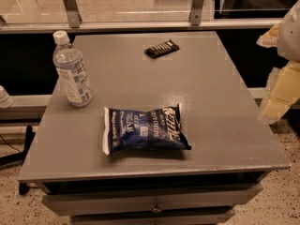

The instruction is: Pick blue plastic bottle

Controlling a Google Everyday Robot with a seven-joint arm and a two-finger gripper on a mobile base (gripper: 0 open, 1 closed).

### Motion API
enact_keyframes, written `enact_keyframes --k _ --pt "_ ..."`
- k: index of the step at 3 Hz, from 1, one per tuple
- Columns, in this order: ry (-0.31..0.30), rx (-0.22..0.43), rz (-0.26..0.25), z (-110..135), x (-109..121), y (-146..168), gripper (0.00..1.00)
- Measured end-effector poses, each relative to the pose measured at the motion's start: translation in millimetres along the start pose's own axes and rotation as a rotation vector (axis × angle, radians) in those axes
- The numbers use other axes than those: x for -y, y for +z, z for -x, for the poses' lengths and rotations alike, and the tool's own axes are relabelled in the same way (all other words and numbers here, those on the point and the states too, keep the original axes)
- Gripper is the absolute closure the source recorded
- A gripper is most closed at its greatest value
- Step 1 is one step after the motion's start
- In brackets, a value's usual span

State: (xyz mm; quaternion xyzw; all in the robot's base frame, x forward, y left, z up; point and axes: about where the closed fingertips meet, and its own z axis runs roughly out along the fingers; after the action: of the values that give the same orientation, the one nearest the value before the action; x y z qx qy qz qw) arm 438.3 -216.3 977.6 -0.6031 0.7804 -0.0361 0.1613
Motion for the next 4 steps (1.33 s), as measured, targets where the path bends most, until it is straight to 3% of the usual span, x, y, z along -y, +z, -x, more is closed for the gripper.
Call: enact_keyframes --k 1,2,4 --pt "0.0 0.0 0.0 0 0 0 0.0" --pt "0.007 0.089 0.016 20 3 19 0.0" --pt "-0.001 0.485 0.087 121 20 79 0.0"
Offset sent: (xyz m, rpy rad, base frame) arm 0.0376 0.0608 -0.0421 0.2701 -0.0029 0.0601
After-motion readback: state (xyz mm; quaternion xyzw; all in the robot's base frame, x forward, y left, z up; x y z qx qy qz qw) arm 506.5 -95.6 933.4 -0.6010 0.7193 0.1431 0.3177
